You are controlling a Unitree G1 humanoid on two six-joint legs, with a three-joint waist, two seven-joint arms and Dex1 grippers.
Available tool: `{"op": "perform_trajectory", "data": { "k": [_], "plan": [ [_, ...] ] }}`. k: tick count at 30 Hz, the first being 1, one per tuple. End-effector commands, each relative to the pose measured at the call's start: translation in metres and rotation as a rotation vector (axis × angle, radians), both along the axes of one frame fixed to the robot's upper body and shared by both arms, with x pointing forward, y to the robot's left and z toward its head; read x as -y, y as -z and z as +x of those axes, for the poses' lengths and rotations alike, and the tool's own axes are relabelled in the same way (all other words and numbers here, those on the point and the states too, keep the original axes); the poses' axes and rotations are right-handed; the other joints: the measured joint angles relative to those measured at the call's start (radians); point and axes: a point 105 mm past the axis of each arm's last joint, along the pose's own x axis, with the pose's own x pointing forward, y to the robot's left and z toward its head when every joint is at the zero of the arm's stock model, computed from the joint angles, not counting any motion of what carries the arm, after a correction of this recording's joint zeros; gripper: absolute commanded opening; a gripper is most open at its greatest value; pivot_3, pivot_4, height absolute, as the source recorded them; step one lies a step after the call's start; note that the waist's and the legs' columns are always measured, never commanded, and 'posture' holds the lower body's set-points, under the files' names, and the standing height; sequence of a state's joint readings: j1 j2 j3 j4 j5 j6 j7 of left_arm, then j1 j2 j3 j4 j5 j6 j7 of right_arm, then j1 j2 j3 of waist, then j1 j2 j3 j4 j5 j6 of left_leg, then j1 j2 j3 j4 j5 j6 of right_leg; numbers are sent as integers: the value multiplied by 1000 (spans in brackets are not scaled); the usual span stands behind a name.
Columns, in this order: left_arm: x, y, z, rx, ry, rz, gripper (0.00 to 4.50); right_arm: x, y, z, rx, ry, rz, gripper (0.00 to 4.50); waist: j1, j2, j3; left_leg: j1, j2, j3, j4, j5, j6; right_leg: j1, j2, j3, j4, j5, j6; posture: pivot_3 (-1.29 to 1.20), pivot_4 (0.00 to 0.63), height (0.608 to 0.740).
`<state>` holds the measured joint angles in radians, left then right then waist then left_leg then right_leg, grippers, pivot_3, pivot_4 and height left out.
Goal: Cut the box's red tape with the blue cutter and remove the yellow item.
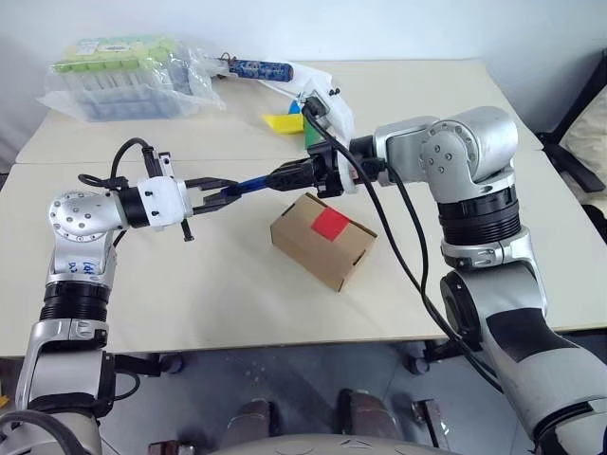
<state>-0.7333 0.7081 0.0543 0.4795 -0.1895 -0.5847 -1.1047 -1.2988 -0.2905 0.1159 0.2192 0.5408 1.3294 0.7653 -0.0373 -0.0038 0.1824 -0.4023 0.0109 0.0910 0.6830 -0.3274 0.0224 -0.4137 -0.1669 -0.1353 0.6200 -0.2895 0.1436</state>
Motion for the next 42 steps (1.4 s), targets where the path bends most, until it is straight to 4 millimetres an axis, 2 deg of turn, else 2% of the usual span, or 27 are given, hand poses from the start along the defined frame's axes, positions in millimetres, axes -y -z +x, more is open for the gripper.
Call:
{"op": "perform_trajectory", "data": {
  "k": [1, 5, 7, 11, 18, 19, 22, 25, 29, 31, 34, 37, 40, 42],
  "plan": [
    [-5, -10, 0, 36, -23, -12, 403, 2, -12, -5, 64, -19, 3, 157, 0, 0, 0, 0, 0, 0, 0, 0, 0, 0, 0, 0, 0, 0, 0, 0, 150, 740],
    [-9, -10, 9, -62, -71, -78, 403, 1, -16, -6, 79, -23, 9, 159, 1, 0, 0, 0, 0, 0, 0, 0, 0, 0, 0, 0, 0, 0, 0, 0, 150, 740],
    [-13, -10, 15, -92, -122, -99, 1129, 1, -20, -6, 93, -19, 15, 159, 0, 0, 0, 0, 0, 0, 0, 0, 0, 0, 0, 0, 0, 0, 0, 0, 150, 740],
    [-25, -12, 23, -90, -210, -101, 2295, 4, -28, -3, 124, 0, 23, 159, 0, 0, 0, 0, 0, 0, 0, 0, 0, 0, 0, 0, 0, 0, 0, 0, 150, 740],
    [-50, -21, 26, -146, -285, -194, 4419, 15, -34, 2, 161, 46, 18, 159, 0, 0, 0, 0, 0, 0, 0, 0, 0, 0, 0, 0, 0, 0, 0, 0, 150, 740],
    [-56, -24, 26, -153, -301, -218, 4500, 18, -35, 3, 167, 58, 16, 159, 0, 0, 0, 0, 0, 0, 0, 0, 0, 0, 0, 0, 0, 0, 0, 0, 150, 740],
    [-71, -30, 26, -183, -337, -287, 4500, 30, -37, 6, 187, 99, 5, 159, 0, 0, 0, 0, 0, 0, 0, 0, 0, 0, 0, 0, 0, 0, 0, 0, 150, 740],
    [-72, -25, 22, -278, -311, -315, 4500, 44, -38, 8, 202, 147, -1, 159, 0, 0, 0, 0, 0, 0, 0, 0, 0, 0, 0, 0, 1, 0, 0, 0, 150, 740],
    [-55, -19, 14, -410, -251, -352, 4500, 71, -37, 10, 215, 233, -17, 159, 8, -1, -1, 0, 0, -1, 0, 0, 0, 0, 0, 0, 1, 0, 0, 0, 150, 740],
    [-41, -14, 11, -468, -224, -354, 4500, 88, -36, 10, 230, 293, -31, 159, 10, -1, 0, -1, 0, -1, 1, 0, 0, 0, 0, 1, 1, 0, 0, 0, 150, 740],
    [-27, -12, 9, -532, -200, -384, 4500, 103, -35, 8, 248, 351, -44, 159, 9, -1, 0, -1, 0, -1, 1, 0, 0, 0, 0, 1, 1, 0, 0, 0, 150, 740],
    [-2, -10, 8, -627, -130, -386, 3901, 122, -31, 5, 272, 422, -73, 159, 10, -2, 0, 0, 0, 0, 1, 0, 0, 0, 0, 1, 1, 0, 0, 0, 150, 740],
    [29, -5, 4, -689, -42, -289, 2970, 133, -28, -4, 292, 459, -94, 159, 10, -2, 0, 0, 0, 0, 1, 0, 0, 0, 0, 1, 1, 0, 0, 0, 150, 740],
    [39, -6, 4, -701, -13, -268, 2351, 135, -26, -9, 298, 467, -103, 159, 11, -2, 0, 0, 0, 0, 1, 0, 0, 0, 0, 1, 1, 0, 0, 0, 150, 740]
  ]
}}
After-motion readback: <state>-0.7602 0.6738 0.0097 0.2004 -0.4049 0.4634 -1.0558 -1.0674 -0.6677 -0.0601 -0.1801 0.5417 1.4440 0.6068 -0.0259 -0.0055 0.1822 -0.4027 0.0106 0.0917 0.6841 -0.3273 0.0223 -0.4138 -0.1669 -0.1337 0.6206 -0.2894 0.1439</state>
